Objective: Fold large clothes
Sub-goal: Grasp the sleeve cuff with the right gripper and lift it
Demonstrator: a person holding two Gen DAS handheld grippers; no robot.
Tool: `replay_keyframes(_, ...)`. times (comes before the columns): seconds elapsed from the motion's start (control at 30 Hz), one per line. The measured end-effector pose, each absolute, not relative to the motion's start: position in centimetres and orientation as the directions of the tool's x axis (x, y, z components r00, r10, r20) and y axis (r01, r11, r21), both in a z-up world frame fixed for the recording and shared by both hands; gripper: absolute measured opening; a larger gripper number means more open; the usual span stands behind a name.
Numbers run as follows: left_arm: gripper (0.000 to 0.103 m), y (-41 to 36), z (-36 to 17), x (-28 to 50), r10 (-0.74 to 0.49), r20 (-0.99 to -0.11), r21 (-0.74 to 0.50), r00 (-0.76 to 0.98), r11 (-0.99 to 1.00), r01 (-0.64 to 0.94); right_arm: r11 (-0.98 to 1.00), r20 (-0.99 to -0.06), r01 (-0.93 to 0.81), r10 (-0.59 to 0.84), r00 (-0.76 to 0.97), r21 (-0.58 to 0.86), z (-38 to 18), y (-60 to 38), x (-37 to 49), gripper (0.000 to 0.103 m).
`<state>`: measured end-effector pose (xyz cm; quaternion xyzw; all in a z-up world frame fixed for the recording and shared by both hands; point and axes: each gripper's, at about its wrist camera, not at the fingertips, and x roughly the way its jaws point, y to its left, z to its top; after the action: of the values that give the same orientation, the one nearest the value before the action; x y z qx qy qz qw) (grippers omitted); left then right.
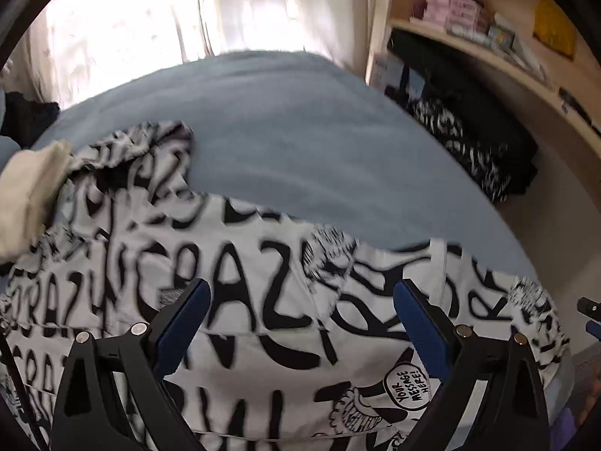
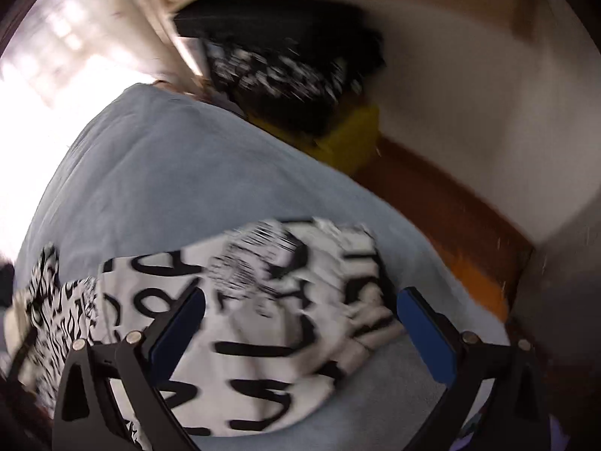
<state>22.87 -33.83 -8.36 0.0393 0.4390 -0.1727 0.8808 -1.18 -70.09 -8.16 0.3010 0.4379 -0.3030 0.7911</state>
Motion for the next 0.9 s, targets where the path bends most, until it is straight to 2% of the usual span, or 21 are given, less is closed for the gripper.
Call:
replay_keyframes(0.2,0.097,-37.3,-13.0,22.8,-0.269,-0.863,-0.106,0.428,0.924,0.367,0.552,-0.910,0.779,-0.082,0.406,0.298,-13.0,-72.0,-3.2,0.102)
replay_keyframes(0.27,0.085,-37.9,-13.8,22.5,-0.264,-0.877,-0.114,0.401,0.926,0.359,0.537,-0.911,0.786,-0.075,0.406,0.306,-13.7,-72.2,-2.9,0.102)
replay_keyframes(0.33,0.083,-38.5,-14.5,22.1,-0.276,-0.891,-0.136,0.361,0.920,0.368,0.520,-0.902,0.789,-0.075,0.424,0.327,-14.0,-72.1,-2.9,0.101)
replay_keyframes(0.37,0.078,-38.7,-14.7,21.9,-0.289,-0.894,-0.151,0.342,0.914,0.377,0.512,-0.898,0.790,-0.076,0.433,0.338,-14.0,-72.1,-3.0,0.099)
replay_keyframes(0.4,0.073,-38.8,-14.7,21.6,-0.299,-0.895,-0.162,0.330,0.908,0.386,0.506,-0.897,0.794,-0.081,0.434,0.338,-14.0,-72.0,-2.8,0.091)
replay_keyframes(0.47,0.067,-39.2,-14.8,21.1,-0.314,-0.898,-0.173,0.309,0.896,0.408,0.505,-0.901,0.804,-0.108,0.420,0.315,-14.0,-72.1,-2.3,0.063)
replay_keyframes(0.5,0.064,-39.2,-14.6,20.8,-0.317,-0.896,-0.172,0.310,0.893,0.417,0.512,-0.905,0.804,-0.111,0.410,0.302,-13.9,-72.1,-2.3,0.034)
replay_keyframes(0.53,0.059,-39.0,-14.3,20.5,-0.324,-0.892,-0.172,0.315,0.888,0.426,0.509,-0.905,0.801,-0.095,0.415,0.314,-14.0,-72.2,-2.0,0.033)
replay_keyframes(0.67,0.058,-37.6,-12.1,19.7,-0.354,-0.872,-0.180,0.339,0.874,0.451,0.540,-0.861,0.766,-0.138,0.489,0.348,-11.4,-70.7,-1.8,0.029)
replay_keyframes(0.77,0.058,-35.3,-9.7,19.3,-0.381,-0.841,-0.179,0.385,0.867,0.466,0.609,-0.780,0.675,-0.141,0.609,0.416,-6.9,-67.2,-1.3,0.028)
replay_keyframes(0.9,0.058,-30.2,-5.9,19.2,-0.404,-0.782,-0.171,0.475,0.871,0.460,0.735,-0.643,0.470,-0.062,0.763,0.488,-0.3,-60.1,0.6,0.025)
